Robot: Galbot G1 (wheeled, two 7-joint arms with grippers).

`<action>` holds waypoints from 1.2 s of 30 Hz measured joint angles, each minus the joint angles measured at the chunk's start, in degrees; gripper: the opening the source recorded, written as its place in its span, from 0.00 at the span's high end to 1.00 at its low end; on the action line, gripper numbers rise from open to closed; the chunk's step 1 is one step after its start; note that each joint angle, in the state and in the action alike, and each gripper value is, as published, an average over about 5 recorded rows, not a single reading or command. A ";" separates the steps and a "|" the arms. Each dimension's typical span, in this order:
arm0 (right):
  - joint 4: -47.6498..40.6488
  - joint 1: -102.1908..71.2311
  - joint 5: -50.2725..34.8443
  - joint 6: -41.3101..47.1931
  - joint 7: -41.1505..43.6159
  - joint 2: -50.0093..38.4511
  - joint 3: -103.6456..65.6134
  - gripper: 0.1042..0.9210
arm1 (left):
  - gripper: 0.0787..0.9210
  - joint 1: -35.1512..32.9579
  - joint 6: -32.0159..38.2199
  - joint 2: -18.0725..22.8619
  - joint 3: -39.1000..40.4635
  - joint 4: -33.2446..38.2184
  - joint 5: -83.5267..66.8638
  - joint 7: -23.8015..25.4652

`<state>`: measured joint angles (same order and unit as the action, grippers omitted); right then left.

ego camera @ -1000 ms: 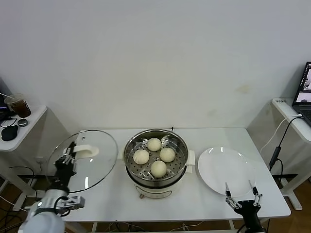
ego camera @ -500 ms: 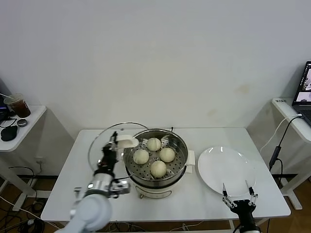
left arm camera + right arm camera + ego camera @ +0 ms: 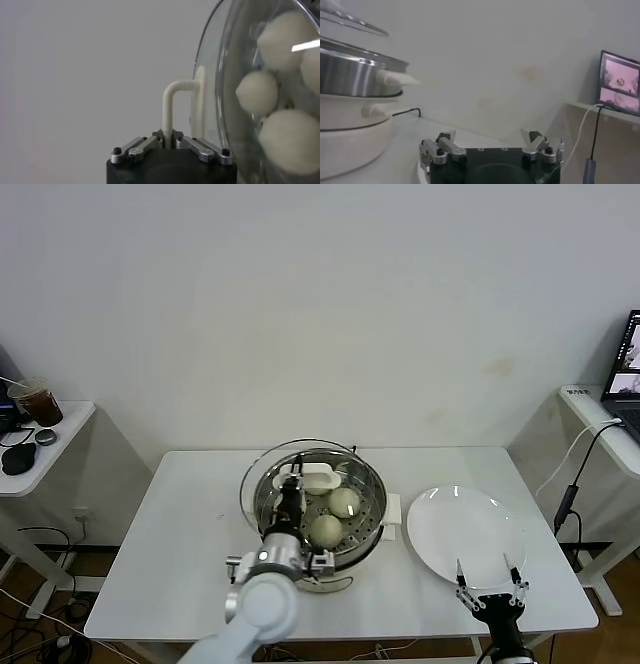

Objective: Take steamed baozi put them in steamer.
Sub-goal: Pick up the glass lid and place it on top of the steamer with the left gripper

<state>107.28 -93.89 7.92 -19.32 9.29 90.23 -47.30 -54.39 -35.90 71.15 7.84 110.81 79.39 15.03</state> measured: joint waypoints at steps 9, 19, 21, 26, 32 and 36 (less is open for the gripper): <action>-0.11 -0.05 -0.11 -0.02 -0.01 0.00 0.13 0.12 | 0.89 1.10 0.28 3.43 1.70 -4.30 3.21 0.42; -0.36 -0.07 -0.03 -0.09 0.03 -0.03 0.44 0.12 | 0.89 0.84 0.38 4.10 1.70 -5.41 4.15 0.82; -0.42 -0.06 0.02 -0.10 0.03 -0.03 0.59 0.12 | 0.89 0.62 0.35 4.32 1.85 -5.40 4.14 0.85; -0.46 -0.06 0.14 -0.11 0.06 -0.02 0.83 0.12 | 0.89 0.34 0.25 4.83 2.09 -5.43 3.93 0.88; -0.44 -0.11 0.20 -0.04 0.11 -0.01 1.17 0.12 | 0.88 0.09 0.20 5.22 1.81 -5.57 3.12 0.49; -0.37 -0.16 0.17 0.11 0.12 -0.04 1.50 0.12 | 0.77 -0.55 0.22 5.12 1.29 -4.88 1.95 0.05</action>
<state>106.91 -94.06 8.09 -19.20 9.40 90.19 -45.80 -54.94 -35.68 76.28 9.13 105.93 81.34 15.08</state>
